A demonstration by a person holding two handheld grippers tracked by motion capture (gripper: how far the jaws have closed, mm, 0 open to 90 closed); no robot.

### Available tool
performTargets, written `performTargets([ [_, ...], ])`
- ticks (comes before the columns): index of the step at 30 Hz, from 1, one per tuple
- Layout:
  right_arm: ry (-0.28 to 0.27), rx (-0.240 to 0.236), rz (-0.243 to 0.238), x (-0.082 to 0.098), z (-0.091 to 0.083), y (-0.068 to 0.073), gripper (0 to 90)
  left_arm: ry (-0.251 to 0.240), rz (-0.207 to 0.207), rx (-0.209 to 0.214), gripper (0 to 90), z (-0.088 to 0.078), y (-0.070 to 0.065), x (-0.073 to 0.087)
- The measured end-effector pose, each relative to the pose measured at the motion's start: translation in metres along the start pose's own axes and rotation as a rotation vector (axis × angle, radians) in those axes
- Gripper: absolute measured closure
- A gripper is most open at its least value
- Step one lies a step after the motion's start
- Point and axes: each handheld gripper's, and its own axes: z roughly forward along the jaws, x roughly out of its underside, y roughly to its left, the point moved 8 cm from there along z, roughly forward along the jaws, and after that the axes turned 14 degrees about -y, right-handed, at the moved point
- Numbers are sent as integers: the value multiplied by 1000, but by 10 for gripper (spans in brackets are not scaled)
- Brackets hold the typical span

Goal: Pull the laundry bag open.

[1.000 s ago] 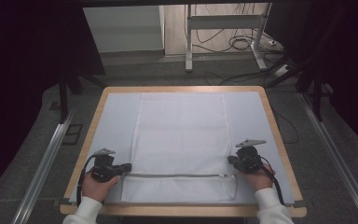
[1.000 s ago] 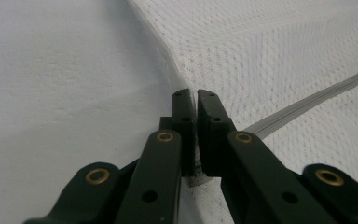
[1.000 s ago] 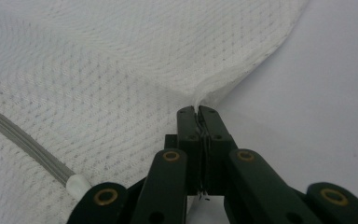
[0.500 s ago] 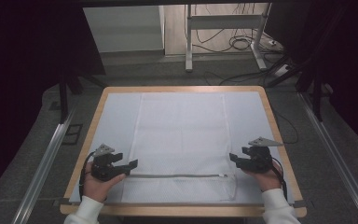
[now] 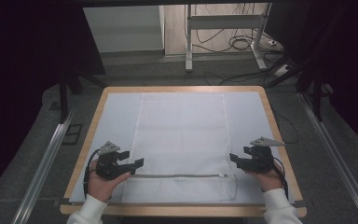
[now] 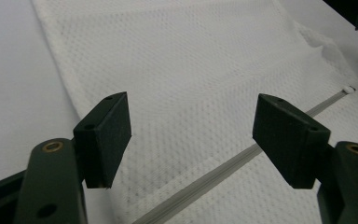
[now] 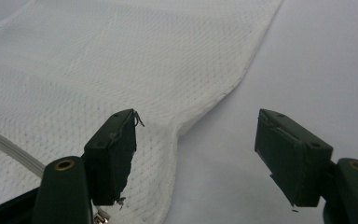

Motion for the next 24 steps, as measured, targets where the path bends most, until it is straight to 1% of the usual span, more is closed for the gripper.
performTargets([
  [3, 3, 2, 2, 0, -1, 0, 283, 3, 4, 10, 278, 2, -6, -2],
  [4, 4, 3, 2, 1, -1, -1, 282, 3, 4, 10, 278, 2, -6, -2],
  [5, 5, 4, 3, 1, -1, -1, 282, 6, 4, 18, 280, 5, -11, -3],
  [7, 7, 5, 4, 2, -1, -2, 282, 11, 5, 27, 285, 6, -15, -3],
  [9, 7, 4, 5, 2, -1, -2, 283, 13, 7, 31, 289, 7, -17, -3],
  [10, 8, 3, 3, 2, -2, -2, 283, 20, 9, 40, 290, 10, -22, -3],
  [11, 8, 3, 3, 2, -2, -2, 283, 20, 9, 40, 291, 10, -22, -3],
  [14, 9, 4, 1, 2, -2, -2, 283, 26, 10, 53, 293, 13, -29, -4],
  [20, 10, 4, 2, 3, -2, -3, 282, 35, 10, 65, 296, 18, -36, -4],
  [24, 10, 6, 5, 4, -2, -3, 283, 45, 8, 82, 297, 21, -44, -4],
])
